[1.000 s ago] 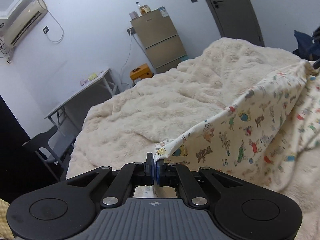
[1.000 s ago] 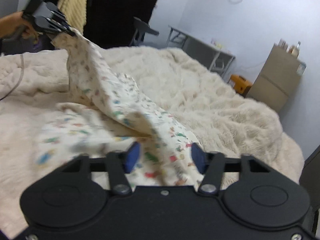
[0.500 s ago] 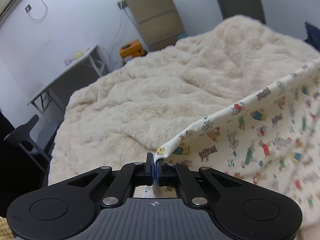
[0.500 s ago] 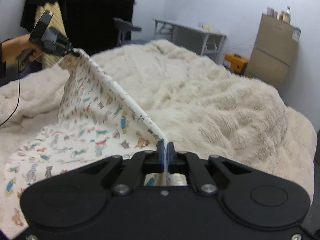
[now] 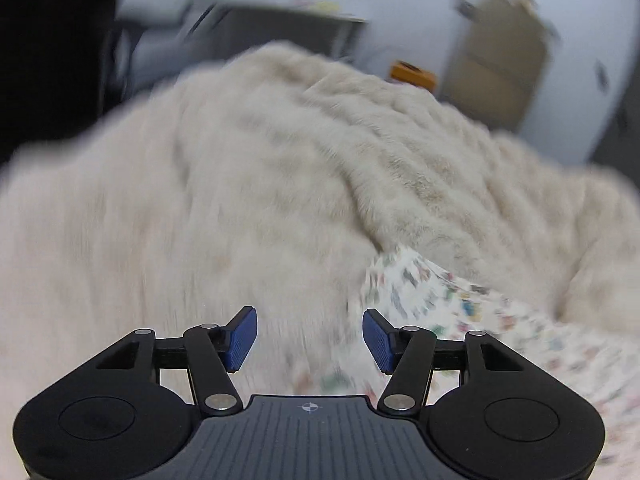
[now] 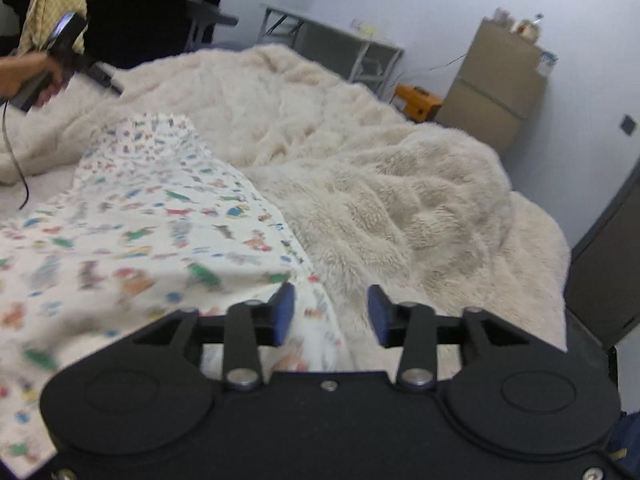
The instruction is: Fold clothes
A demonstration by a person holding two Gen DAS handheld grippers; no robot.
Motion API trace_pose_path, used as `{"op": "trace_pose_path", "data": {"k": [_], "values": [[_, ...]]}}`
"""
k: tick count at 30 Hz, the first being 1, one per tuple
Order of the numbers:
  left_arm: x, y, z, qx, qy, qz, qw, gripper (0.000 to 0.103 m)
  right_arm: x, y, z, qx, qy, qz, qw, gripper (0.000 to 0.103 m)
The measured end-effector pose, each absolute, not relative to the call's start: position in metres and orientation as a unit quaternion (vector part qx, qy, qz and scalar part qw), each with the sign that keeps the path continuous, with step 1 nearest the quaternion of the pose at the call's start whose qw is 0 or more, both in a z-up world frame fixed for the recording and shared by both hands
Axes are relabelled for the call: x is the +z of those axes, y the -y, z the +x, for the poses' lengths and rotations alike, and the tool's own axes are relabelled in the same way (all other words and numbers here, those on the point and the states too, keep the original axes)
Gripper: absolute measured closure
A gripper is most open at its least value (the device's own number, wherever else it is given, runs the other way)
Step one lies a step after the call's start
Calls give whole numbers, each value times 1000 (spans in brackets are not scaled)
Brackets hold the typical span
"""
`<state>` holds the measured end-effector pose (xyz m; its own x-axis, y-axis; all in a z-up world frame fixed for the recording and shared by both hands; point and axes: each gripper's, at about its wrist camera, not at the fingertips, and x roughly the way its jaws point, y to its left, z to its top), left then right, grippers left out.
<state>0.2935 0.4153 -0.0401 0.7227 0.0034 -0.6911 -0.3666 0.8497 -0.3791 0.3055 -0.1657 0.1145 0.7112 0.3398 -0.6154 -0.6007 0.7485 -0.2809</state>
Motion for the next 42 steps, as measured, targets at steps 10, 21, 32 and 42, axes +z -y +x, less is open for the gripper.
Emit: {"op": "trace_pose_path", "data": {"k": [10, 21, 32, 42], "values": [[-148, -358, 211, -38, -315, -499, 806, 24, 116, 274, 132, 304, -275, -15, 912, 35], [9, -193, 135, -77, -239, -121, 960, 20, 124, 302, 80, 239, -218, -54, 945, 33], [5, -57, 104, -164, -253, 90, 949, 21, 100, 121, 134, 342, -247, -215, 881, 60], [-3, -1, 85, -259, -215, 185, 923, 51, 128, 123, 181, 361, -281, -114, 882, 102]]}}
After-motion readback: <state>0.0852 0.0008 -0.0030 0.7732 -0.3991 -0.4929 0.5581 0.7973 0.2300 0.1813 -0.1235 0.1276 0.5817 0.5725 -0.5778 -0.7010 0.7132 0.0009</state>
